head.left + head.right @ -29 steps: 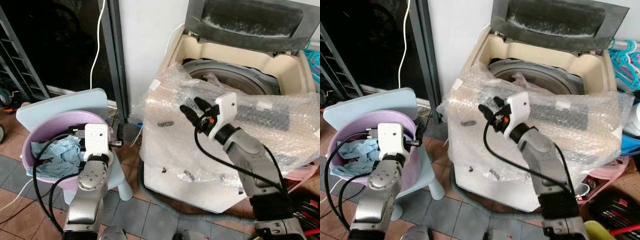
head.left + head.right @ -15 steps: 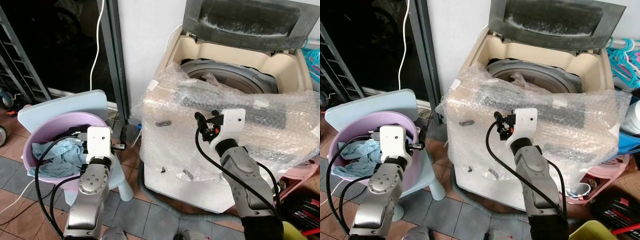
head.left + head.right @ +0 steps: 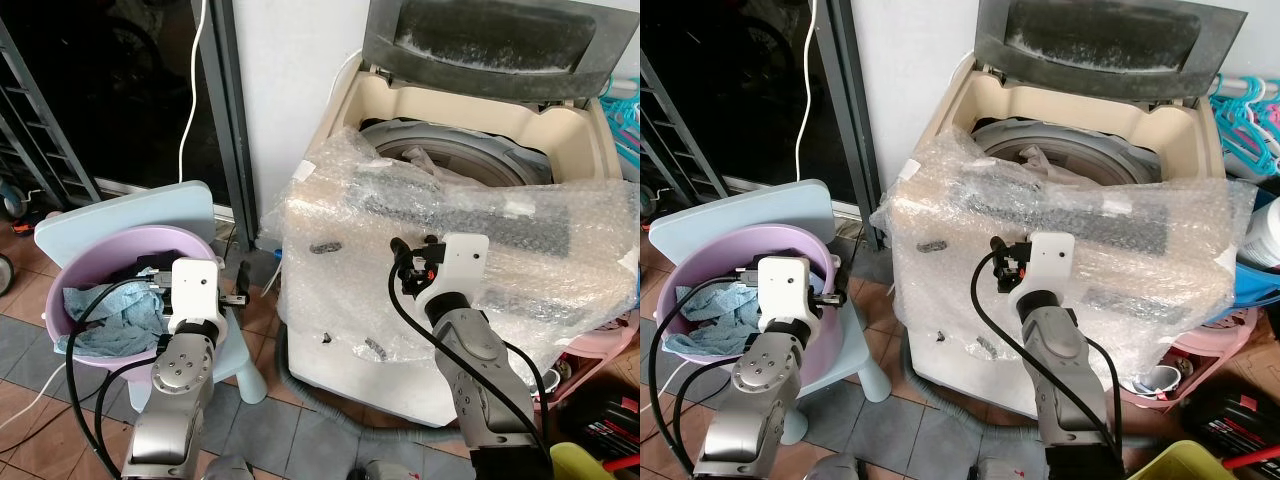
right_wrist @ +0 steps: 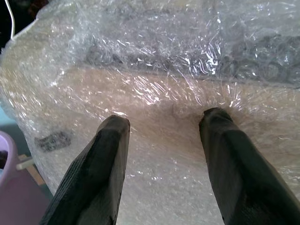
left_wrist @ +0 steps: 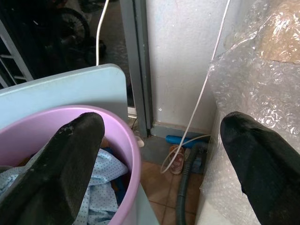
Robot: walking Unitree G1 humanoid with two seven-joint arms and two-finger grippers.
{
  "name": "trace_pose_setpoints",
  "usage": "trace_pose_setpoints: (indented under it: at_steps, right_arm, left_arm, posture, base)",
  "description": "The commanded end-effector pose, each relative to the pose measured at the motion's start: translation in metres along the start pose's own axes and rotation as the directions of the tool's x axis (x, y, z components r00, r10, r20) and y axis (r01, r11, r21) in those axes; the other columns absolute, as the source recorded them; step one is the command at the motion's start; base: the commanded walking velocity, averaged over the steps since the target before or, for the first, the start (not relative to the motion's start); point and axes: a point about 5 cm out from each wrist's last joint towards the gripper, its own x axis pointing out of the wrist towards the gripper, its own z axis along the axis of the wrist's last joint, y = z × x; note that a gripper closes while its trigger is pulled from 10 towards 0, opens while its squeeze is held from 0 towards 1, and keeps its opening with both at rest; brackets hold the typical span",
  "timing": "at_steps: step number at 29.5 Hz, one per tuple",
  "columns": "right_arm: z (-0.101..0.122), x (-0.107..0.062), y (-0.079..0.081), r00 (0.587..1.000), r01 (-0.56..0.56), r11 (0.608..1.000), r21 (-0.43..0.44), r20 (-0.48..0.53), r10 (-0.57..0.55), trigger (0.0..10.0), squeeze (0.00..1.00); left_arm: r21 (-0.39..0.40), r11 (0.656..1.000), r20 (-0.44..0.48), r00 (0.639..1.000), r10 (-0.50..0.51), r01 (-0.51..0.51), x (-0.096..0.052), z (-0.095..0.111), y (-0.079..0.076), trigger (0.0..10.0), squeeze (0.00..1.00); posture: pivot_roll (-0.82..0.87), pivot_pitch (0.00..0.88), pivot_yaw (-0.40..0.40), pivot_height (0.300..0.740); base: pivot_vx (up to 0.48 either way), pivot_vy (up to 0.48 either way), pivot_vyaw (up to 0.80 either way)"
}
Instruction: Clothes washing
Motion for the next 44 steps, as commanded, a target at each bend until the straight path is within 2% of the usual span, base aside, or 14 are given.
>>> trace_pose_setpoints:
  at_steps: [1, 2, 4, 7, 12, 16, 22, 37, 40, 42, 43, 44]
  right_arm:
    - [-0.012, -0.003, -0.006, 0.997, 0.009, 1.0, -0.003, -0.083, -0.01, 10.0, 0.0]
    - [-0.011, -0.003, -0.005, 0.997, -0.011, 1.0, 0.012, -0.08, 0.012, 10.0, 0.0]
    - [-0.005, -0.003, -0.001, 0.998, -0.056, 0.998, -0.038, -0.037, 0.055, 10.0, 0.0]
    - [-0.002, -0.001, 0.001, 0.997, -0.072, 0.996, -0.052, -0.018, 0.071, 10.0, 0.0]
    - [0.004, 0.003, -0.003, 0.998, -0.063, 0.997, -0.044, 0.001, 0.063, 10.0, 0.0]
    - [0.012, 0.006, -0.005, 0.996, -0.063, 0.993, -0.096, 0.051, 0.069, 10.0, 0.0]
    - [0.022, 0.009, -0.005, 0.993, -0.049, 0.989, -0.14, 0.1, 0.064, 10.0, 0.0]
    - [0.018, 0.012, -0.006, 0.993, -0.059, 0.988, -0.144, 0.094, 0.073, 10.0, 0.0]
    - [0.016, 0.012, -0.004, 0.991, -0.081, 0.979, -0.188, 0.088, 0.099, 10.0, 0.0]
    - [0.014, 0.011, -0.006, 0.992, -0.074, 0.981, -0.18, 0.086, 0.09, 10.0, 0.02]
    - [0.012, 0.011, -0.008, 0.994, -0.061, 0.983, -0.174, 0.079, 0.075, 10.0, 1.0]
    - [0.009, 0.01, -0.01, 0.996, -0.049, 0.986, -0.162, 0.07, 0.061, 10.0, 1.0]
  left_arm:
    - [-0.014, 1.0, 0.019, 1.0, -0.009, 0.009, 0.0, 0.006, -0.001, 10.0, 0.0]
    - [-0.016, 1.0, 0.02, 1.0, -0.011, 0.012, 0.0, 0.007, -0.002, 10.0, 0.0]
    - [-0.019, 1.0, 0.025, 0.999, -0.021, 0.022, 0.001, 0.008, -0.004, 10.0, 0.0]
    - [-0.021, 0.999, 0.025, 0.999, -0.023, 0.023, 0.002, 0.009, -0.005, 10.0, 0.0]
    - [-0.029, 0.999, 0.028, 0.999, -0.017, 0.018, 0.004, 0.009, -0.005, 10.0, 0.0]
    - [-0.031, 0.999, 0.03, 0.999, -0.012, 0.012, 0.004, 0.009, -0.005, 10.0, 0.0]
    - [-0.033, 0.999, 0.035, 0.999, -0.023, 0.024, 0.005, 0.01, -0.006, 10.0, 0.0]
    - [-0.038, 0.999, 0.025, 0.999, -0.026, 0.027, 0.007, 0.01, -0.008, 10.0, 0.0]
    - [-0.033, 0.999, 0.019, 1.0, -0.01, 0.011, 0.007, 0.01, -0.007, 10.0, 0.0]
    - [-0.027, 1.0, 0.009, 1.0, 0.005, -0.005, 0.007, 0.008, -0.006, 10.0, 0.0]
    - [-0.027, 1.0, 0.001, 1.0, 0.008, -0.008, 0.007, 0.007, -0.006, 10.0, 0.0]
    - [-0.026, 1.0, -0.009, 1.0, 0.003, -0.003, 0.008, 0.006, -0.006, 10.0, 0.0]
  posture:
    - [0.01, 0.0, -0.018, 0.74]
    - [0.0, 0.0, -0.019, 0.74]
    - [0.0, 0.0, -0.02, 0.74]
    - [0.0, 0.0, -0.022, 0.74]
    - [0.0, 0.0, -0.026, 0.74]
    - [0.01, 0.0, -0.028, 0.74]
    - [0.01, 0.0, -0.028, 0.74]
    - [0.0, 0.0, -0.026, 0.74]
    - [0.0, 0.0, -0.026, 0.74]
    - [-0.01, 0.0, -0.018, 0.74]
    - [-0.01, 0.0, -0.019, 0.74]
    - [-0.01, 0.0, -0.018, 0.74]
  base:
    - [0.0, 0.0, 0.0]
    - [0.0, 0.0, 0.0]
    - [0.0, 0.0, 0.4]
    - [0.0, 0.0, 0.8]
    - [0.0, 0.0, 0.8]
    - [0.0, 0.0, 0.8]
    - [0.0, 0.364, 0.77]
    - [0.0, 0.477, 0.0]
    - [0.0, 0.38, 0.0]
    - [0.0, 0.0, 0.0]
    - [0.0, 0.0, 0.0]
    - [0.0, 0.0, 0.0]
